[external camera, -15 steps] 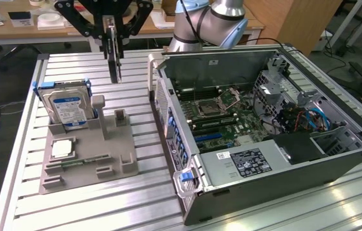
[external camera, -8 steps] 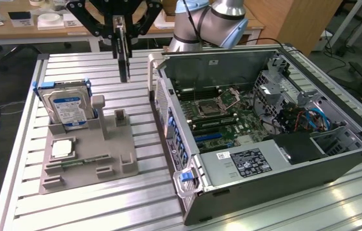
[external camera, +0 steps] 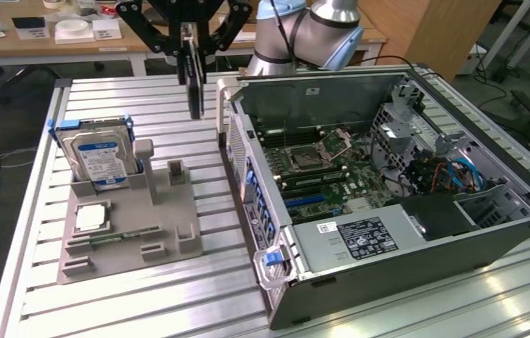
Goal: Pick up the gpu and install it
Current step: 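Pick up the gpu and move the gpu toward the slot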
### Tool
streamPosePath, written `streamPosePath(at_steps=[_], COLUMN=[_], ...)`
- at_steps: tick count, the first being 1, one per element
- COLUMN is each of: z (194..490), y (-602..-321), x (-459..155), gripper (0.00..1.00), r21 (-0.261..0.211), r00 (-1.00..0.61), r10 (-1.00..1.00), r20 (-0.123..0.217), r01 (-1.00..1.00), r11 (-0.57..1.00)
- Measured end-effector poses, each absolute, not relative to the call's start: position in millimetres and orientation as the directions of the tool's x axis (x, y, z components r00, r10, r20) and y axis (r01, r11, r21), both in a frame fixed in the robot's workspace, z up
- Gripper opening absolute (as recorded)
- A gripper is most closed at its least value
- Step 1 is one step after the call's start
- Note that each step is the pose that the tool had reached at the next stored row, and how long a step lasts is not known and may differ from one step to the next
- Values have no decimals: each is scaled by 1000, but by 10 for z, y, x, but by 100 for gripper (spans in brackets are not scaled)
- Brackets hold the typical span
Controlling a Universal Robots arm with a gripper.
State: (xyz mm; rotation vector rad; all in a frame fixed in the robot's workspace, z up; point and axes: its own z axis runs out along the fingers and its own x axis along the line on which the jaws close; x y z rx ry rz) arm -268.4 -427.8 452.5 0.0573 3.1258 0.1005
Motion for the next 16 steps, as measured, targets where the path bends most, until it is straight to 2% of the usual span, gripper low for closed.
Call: streamPosePath(at_steps=[16], z=[4525], y=[-4278], x=[-2405], gripper=[28], r21=[64], r00=[-999], r10=[37], r20=[-13], r01=[36], r11=[997])
